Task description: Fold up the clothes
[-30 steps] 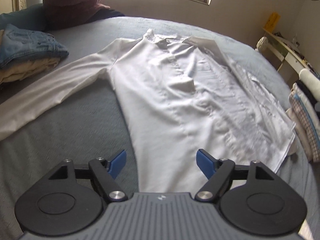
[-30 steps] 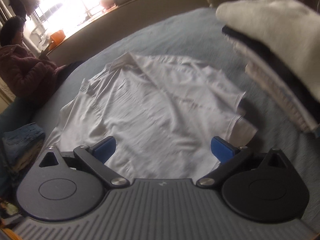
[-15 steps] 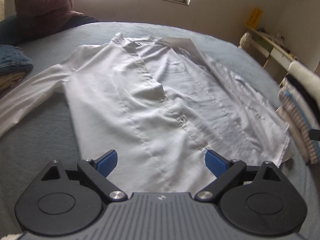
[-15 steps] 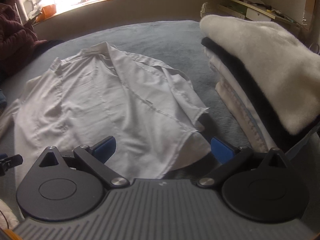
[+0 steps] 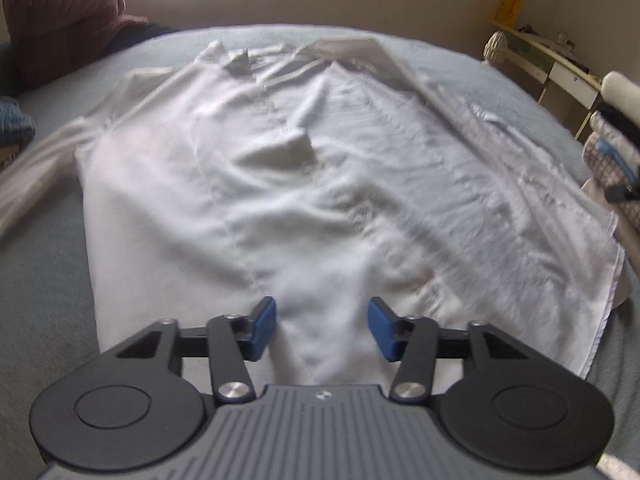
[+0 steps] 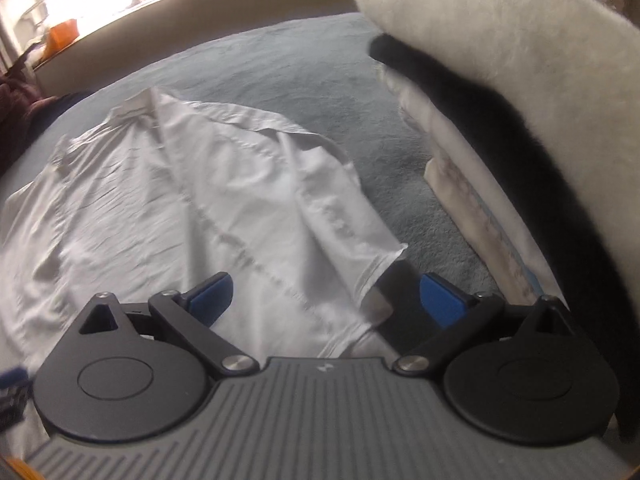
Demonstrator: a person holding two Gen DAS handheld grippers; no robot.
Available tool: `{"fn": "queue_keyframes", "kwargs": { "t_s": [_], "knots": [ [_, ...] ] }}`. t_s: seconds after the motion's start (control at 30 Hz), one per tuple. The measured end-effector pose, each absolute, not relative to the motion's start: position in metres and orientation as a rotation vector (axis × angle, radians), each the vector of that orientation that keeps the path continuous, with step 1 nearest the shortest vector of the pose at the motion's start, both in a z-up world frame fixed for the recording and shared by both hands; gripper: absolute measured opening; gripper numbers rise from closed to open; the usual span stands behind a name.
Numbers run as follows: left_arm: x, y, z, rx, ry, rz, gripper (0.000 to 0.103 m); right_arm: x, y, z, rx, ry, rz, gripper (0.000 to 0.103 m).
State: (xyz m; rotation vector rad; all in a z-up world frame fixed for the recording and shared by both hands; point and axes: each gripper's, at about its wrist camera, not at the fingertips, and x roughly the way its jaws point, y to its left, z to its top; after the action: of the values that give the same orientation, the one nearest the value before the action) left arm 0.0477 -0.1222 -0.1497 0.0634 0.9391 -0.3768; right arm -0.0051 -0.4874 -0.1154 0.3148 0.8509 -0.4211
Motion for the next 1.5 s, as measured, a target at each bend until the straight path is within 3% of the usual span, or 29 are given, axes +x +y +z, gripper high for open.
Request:
{"fn": "queue_keyframes", "kwargs": {
  "t_s": [0.17,0.23,0.27,0.3,0.33,0.67,0.8,0.93,1.1,1.13,1.2,1.37,1.5],
  "knots": [
    [0.046,-0.120,-0.153,0.081,0.925,-0.373,0.043,0.022,-0.517,-0.149,0.379,0.893,-0.500,0.074],
    [0.047,-0.119,-0.153,0.066,0.921,-0.365,0.040,0.025,-0.527,-0.159,0.435,0.905,-0.509,0.042],
    [0.047,-0.119,-0.153,0.059,0.919,-0.361,0.040,0.024,-0.528,-0.160,0.444,0.897,-0.511,0.034],
    [0.048,-0.118,-0.153,0.052,0.918,-0.358,0.039,0.023,-0.529,-0.160,0.448,0.887,-0.512,0.014],
    [0.048,-0.118,-0.153,0.045,0.916,-0.354,0.037,0.022,-0.527,-0.156,0.434,0.870,-0.510,0.006],
    [0.051,-0.117,-0.155,0.019,0.912,-0.343,0.035,0.006,-0.421,-0.083,-0.051,0.688,-0.158,0.005],
    [0.053,-0.114,-0.155,-0.004,0.916,-0.339,0.032,-0.005,-0.349,-0.095,-0.406,0.729,0.076,0.005],
    [0.052,-0.115,-0.155,-0.001,0.912,-0.342,0.032,-0.006,-0.315,-0.124,-0.526,0.851,0.223,0.009],
    [0.052,-0.113,-0.156,-0.004,0.908,-0.349,0.032,-0.011,-0.314,-0.125,-0.431,0.928,0.197,0.038],
    [0.053,-0.113,-0.156,-0.009,0.909,-0.350,0.032,-0.011,-0.321,-0.121,-0.350,0.928,0.190,0.048],
    [0.054,-0.112,-0.156,-0.020,0.911,-0.349,0.032,-0.010,-0.339,-0.111,-0.166,0.920,0.177,0.057],
    [0.055,-0.111,-0.156,-0.036,0.917,-0.353,0.032,0.002,-0.393,-0.102,0.328,0.894,0.112,0.055],
    [0.056,-0.109,-0.156,-0.054,0.925,-0.356,0.032,0.029,-0.426,-0.129,0.615,0.910,0.026,0.035]
  ]
}}
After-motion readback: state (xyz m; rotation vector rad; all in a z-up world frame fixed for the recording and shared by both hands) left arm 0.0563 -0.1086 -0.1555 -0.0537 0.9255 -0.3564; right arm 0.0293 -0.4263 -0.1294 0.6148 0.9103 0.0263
